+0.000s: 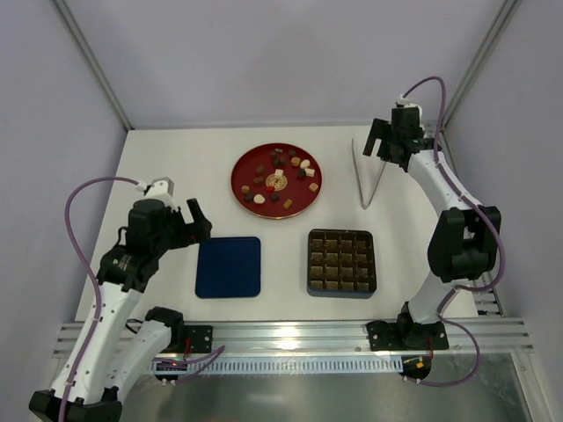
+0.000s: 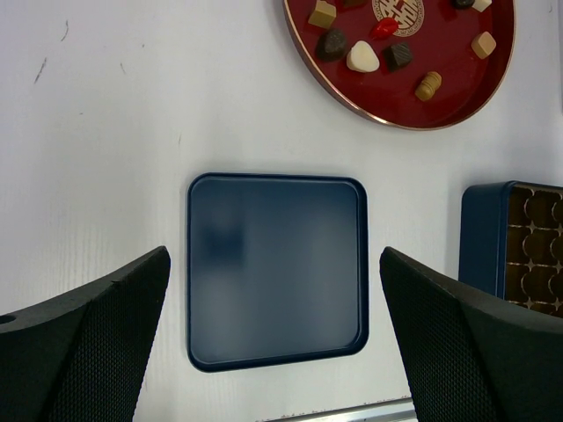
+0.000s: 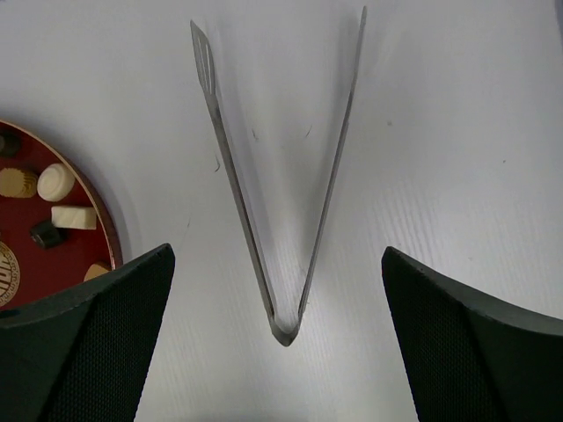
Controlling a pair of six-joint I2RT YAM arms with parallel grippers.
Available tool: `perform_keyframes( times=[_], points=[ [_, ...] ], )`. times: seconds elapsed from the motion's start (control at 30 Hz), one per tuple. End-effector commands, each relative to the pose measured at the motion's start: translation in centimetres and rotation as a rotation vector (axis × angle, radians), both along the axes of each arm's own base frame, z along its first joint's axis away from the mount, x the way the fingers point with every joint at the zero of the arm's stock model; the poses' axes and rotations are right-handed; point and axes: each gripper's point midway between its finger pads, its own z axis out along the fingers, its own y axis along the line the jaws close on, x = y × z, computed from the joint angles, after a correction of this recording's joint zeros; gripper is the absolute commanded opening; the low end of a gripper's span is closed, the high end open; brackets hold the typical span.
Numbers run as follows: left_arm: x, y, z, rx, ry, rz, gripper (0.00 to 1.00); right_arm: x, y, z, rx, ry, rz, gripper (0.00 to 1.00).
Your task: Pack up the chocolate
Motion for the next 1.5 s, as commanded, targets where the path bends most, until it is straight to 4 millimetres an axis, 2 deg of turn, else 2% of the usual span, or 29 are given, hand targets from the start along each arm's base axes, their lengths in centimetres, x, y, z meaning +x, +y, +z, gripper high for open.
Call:
perform_keyframes(
  times=[0.0,0.07,0.2,0.4,0.53,0.8,1.03,1.47],
  points=[
    [0.5,0.0,1.1,-0.003,-0.052,-0.006,1.00,1.3,1.7,-1.1,0.030,0.018,0.093,1.00],
    [0.5,-0.1,1.1,-0.003,-0.050,-0.010,1.00,1.5,1.6,-3.6,0.026,0.068,0.087,0.99],
    [0.4,-0.2,1.0,-0.004,-0.047,-0.014,1.00,1.3,1.5,-6.9,0.005,0.133,0.103,0.98],
    [0.4,-0.4,0.9,-0.007,-0.045,-0.022,1.00,1.3,1.4,-10.0,-0.027,0.209,0.127,0.97],
    [0.5,-0.4,0.8,-0.005,-0.039,-0.021,1.00,1.5,1.8,-11.4,-0.044,0.247,0.144,0.97],
    [0.6,-0.4,0.6,-0.003,-0.032,-0.019,1.00,2.0,1.7,-13.4,-0.061,0.298,0.146,0.95],
    [0.7,-0.4,0.5,-0.001,-0.027,-0.018,1.00,2.3,2.2,-14.1,-0.115,0.320,0.158,0.94],
    [0.6,-0.5,0.4,-0.001,-0.022,-0.023,1.00,2.1,2.5,-14.9,-0.075,0.371,0.125,0.90]
  ],
)
